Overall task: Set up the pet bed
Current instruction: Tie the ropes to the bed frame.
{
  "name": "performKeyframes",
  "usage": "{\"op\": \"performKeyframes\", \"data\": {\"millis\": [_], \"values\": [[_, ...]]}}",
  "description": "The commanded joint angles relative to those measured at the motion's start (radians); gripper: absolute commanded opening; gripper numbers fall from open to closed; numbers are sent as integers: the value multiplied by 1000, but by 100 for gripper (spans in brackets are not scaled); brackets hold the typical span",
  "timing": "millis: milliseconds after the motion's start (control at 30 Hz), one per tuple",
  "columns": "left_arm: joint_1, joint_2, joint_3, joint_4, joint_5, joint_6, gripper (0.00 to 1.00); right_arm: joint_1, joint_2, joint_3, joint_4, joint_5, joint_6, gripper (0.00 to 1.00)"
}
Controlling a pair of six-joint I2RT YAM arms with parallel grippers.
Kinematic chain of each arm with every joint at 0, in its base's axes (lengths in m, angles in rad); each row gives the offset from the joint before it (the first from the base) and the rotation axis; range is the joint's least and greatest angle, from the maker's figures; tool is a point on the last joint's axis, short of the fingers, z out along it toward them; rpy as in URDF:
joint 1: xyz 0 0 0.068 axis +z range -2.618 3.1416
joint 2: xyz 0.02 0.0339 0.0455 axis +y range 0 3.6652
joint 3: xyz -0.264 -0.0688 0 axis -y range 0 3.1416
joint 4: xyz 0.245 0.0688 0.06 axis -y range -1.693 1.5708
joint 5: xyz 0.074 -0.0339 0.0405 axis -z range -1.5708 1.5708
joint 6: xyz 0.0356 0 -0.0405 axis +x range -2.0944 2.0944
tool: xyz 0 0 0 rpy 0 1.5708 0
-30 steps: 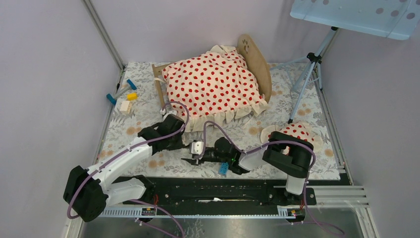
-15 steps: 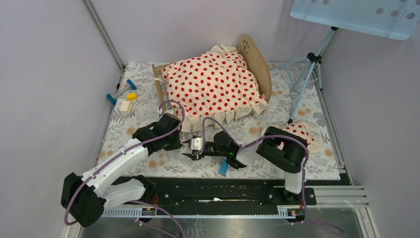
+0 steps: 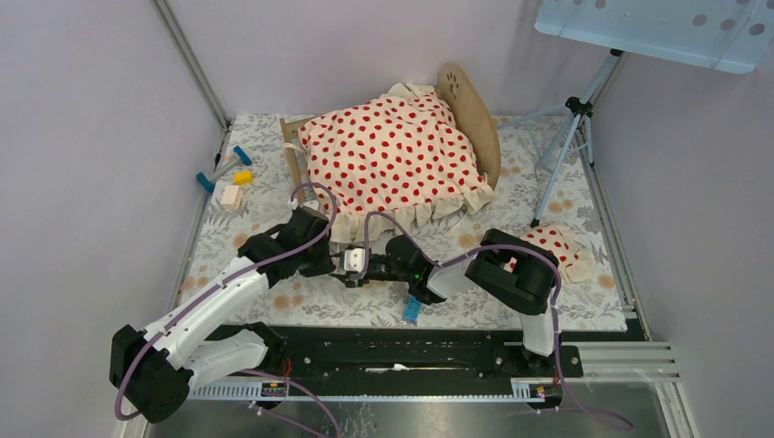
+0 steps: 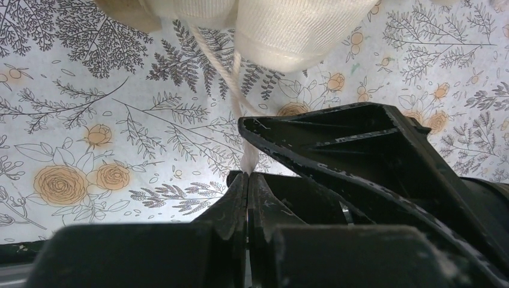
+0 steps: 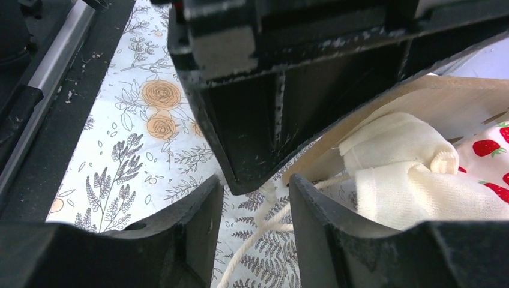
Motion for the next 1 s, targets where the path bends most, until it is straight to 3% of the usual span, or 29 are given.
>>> {"op": "performKeyframes", "data": {"millis": [0,100,467,600,700,967], "values": [[8,-23,51,-8,6,9,0,-13,13,36,9,-3,-25,48],[8,-24,55,-8,11,8,0,-13,19,36,11,-5,-19,40],[11,-36,52,-9,27,9,0,-13,37,45,75,3,29,33],[12,-42,57,-8,33,11,0,-14,36,43,81,19,48,19],[14,-53,58,4,36,12,11,-14,32,31,105,30,81,0],[18,-102,56,50,13,24,64,-15,21,-20,193,121,235,0]]}}
